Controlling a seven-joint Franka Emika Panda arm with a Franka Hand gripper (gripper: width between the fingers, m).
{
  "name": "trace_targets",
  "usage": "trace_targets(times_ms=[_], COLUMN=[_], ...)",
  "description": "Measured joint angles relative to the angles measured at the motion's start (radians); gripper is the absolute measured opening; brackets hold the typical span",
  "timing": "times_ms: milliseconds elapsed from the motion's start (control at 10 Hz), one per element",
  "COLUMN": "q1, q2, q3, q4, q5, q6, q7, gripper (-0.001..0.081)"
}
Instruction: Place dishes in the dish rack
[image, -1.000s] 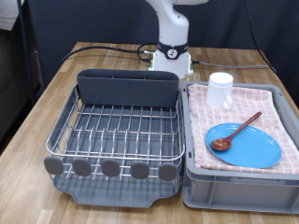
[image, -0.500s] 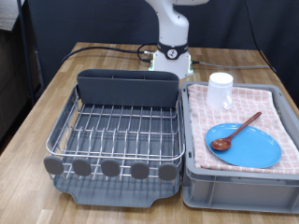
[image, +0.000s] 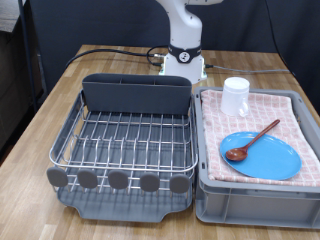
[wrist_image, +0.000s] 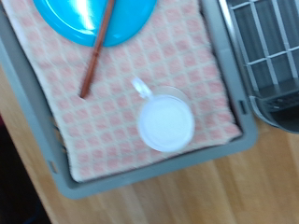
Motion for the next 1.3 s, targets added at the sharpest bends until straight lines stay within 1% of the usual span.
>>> trace_targets(times_ms=[100, 300, 600, 1000, 1200, 1300], q1=[0.000, 0.000, 0.000, 0.000, 0.000, 0.000], q2=[0.035, 0.035, 0.035, 0.037, 0.048, 0.063], q3=[0.007, 0.006, 0.014, 0.053, 0.080, 0.092], q4=[0.026, 0.024, 0.002, -0.017, -0.015, -0.009], q5=[0.009, 0.005, 0.004, 0.003, -0.024, -0.053], q6=[0.011, 0.007, 0.041, 0.098, 0.123, 0.140], q7=[0.047, 0.028, 0.030, 0.100, 0.117, 0.118], gripper=[0.0802, 0.0802, 0.0802, 0.0802, 0.0802, 0.0802])
